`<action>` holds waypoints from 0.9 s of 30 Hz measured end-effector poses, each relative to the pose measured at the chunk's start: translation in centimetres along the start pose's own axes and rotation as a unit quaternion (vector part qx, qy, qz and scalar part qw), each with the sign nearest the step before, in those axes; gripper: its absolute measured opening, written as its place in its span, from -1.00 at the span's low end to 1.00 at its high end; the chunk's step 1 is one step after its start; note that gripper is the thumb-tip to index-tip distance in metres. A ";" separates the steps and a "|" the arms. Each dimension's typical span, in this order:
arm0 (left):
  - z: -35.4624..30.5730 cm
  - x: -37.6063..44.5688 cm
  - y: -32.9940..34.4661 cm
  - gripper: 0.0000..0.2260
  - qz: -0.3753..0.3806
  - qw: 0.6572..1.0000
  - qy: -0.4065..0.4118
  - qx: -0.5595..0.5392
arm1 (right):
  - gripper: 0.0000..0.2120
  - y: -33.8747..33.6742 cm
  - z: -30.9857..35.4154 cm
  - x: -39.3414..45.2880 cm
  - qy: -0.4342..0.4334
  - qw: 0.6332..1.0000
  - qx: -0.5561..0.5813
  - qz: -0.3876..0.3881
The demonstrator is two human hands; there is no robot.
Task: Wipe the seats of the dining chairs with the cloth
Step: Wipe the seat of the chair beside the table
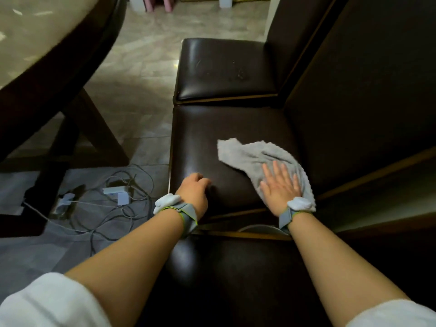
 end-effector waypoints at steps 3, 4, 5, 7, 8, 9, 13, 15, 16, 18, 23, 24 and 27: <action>-1.8 2.3 0.3 -0.60 0.025 0.999 0.018 0.020 | -0.45 -0.4 -3.4 2.0 0.072 0.996 0.053 0.027; -2.0 3.1 0.3 -0.60 0.021 0.999 0.020 0.028 | -0.44 -0.6 -3.6 2.1 0.081 0.995 0.057 0.019; -2.1 4.1 -0.1 -0.60 0.016 0.999 0.012 0.037 | -0.44 -0.9 -3.5 2.3 0.089 0.994 0.059 -0.001; -1.1 5.7 -1.0 -0.62 0.010 0.998 -0.047 0.051 | -0.43 -1.2 -3.0 2.4 0.099 0.993 0.058 -0.030; -0.4 6.6 -1.4 -0.63 0.014 0.995 -0.079 0.063 | -0.42 -1.2 -2.9 2.7 0.099 0.993 0.055 -0.035; 0.5 7.4 -1.8 -0.62 0.026 0.991 -0.105 0.074 | -0.42 -1.3 -2.6 3.4 0.094 0.994 0.050 -0.036; 1.9 8.5 -2.0 -0.46 0.076 0.988 -0.091 0.097 | -0.36 -2.4 -1.0 7.8 0.064 0.997 0.007 -0.030; 2.7 8.7 -2.0 -0.42 0.098 0.988 -0.076 0.092 | -0.42 -3.3 -0.1 11.6 0.079 0.997 0.016 -0.003; 3.1 9.0 -2.2 -0.41 0.100 0.989 -0.070 0.087 | -0.42 -3.7 0.5 13.5 0.091 0.995 0.029 0.007; 3.6 9.5 -2.4 -0.40 0.115 0.989 -0.060 0.073 | -0.42 -4.6 1.6 16.8 0.115 0.992 0.047 0.021; 4.1 10.8 -3.4 -0.50 0.157 0.986 -0.026 0.048 | -0.46 -5.8 3.5 20.5 0.200 0.978 0.034 0.050; 4.4 10.9 -3.5 -0.54 0.162 0.986 -0.018 0.035 | -0.47 -5.7 4.2 20.8 0.205 0.977 0.026 0.057; 5.3 11.0 -3.8 -0.60 0.162 0.987 -0.005 0.013 | -0.48 -5.1 10.3 20.7 0.114 0.991 0.006 0.064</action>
Point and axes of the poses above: each hand's wrist, its own x-axis towards the middle knuckle, its own y-axis out of the palm, z = x × y, the point moved 9 cm from there along x, towards the middle knuckle, and after that the axes turned 15 degrees about y, right-handed, at the moved point
